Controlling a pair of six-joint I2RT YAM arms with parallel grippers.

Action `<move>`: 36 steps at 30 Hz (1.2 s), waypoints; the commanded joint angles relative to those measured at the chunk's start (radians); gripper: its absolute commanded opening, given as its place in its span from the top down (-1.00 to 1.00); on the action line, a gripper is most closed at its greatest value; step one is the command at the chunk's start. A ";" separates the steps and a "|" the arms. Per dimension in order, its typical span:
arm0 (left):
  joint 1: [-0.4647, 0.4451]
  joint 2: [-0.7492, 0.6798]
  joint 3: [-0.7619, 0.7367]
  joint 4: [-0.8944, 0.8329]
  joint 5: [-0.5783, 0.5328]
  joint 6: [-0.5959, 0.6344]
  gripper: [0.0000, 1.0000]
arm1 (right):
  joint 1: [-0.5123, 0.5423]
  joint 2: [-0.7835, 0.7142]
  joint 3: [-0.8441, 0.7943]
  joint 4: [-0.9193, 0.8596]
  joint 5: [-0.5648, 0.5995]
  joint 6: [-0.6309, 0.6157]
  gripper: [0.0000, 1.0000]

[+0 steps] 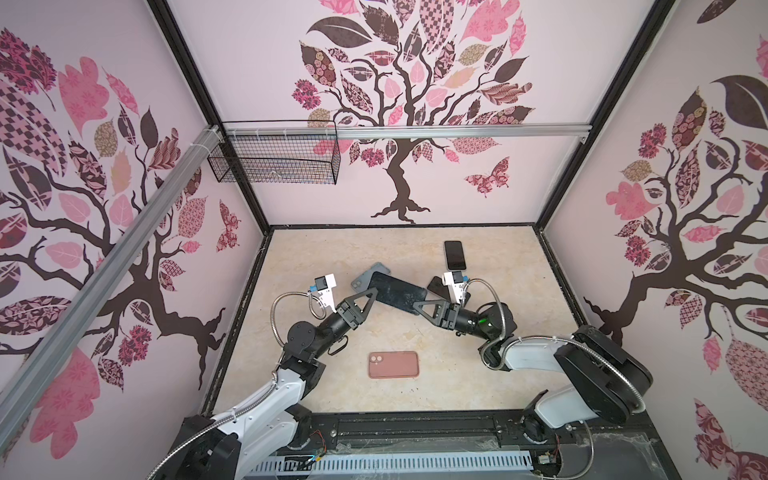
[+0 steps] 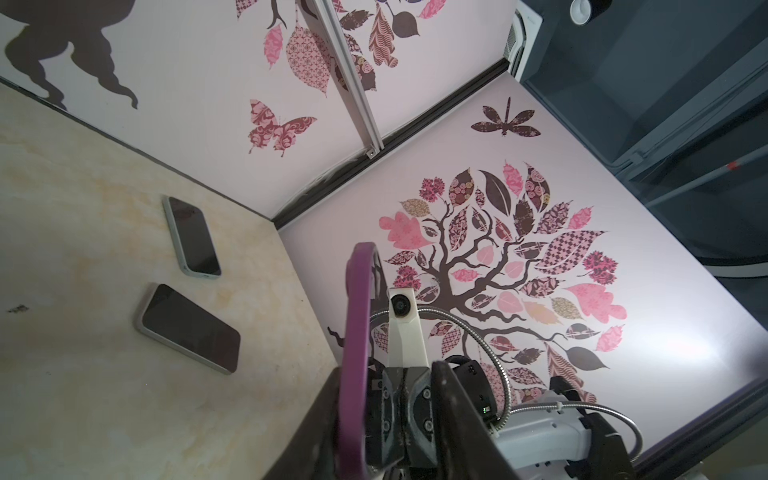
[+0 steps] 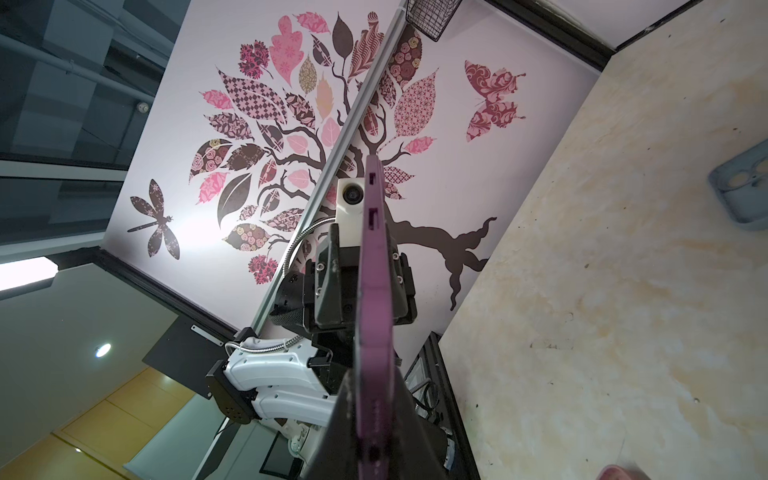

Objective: Put the phone into the phone case

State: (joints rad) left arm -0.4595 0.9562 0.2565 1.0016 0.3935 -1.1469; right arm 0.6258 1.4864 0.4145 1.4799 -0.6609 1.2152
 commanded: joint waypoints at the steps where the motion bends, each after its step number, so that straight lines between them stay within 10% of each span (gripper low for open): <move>1: 0.001 -0.038 -0.046 0.015 -0.016 0.033 0.07 | 0.000 -0.046 0.032 -0.018 0.016 -0.032 0.96; 12: 0.005 -0.360 0.006 -0.760 -0.174 0.273 -0.67 | -0.004 -0.325 0.120 -0.758 0.107 -0.381 1.00; 21: 0.004 -0.424 0.120 -1.306 -0.359 0.435 -0.74 | -0.003 -0.380 0.239 -1.365 0.194 -0.592 1.00; 36: -0.124 -0.231 0.192 -1.573 -0.395 0.445 -0.77 | -0.003 -0.409 0.142 -1.526 -0.056 -0.621 1.00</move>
State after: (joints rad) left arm -0.5716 0.7231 0.4053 -0.5392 -0.0334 -0.7052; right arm 0.6250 1.1233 0.5529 -0.0517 -0.6197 0.6117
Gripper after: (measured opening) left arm 0.889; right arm 0.117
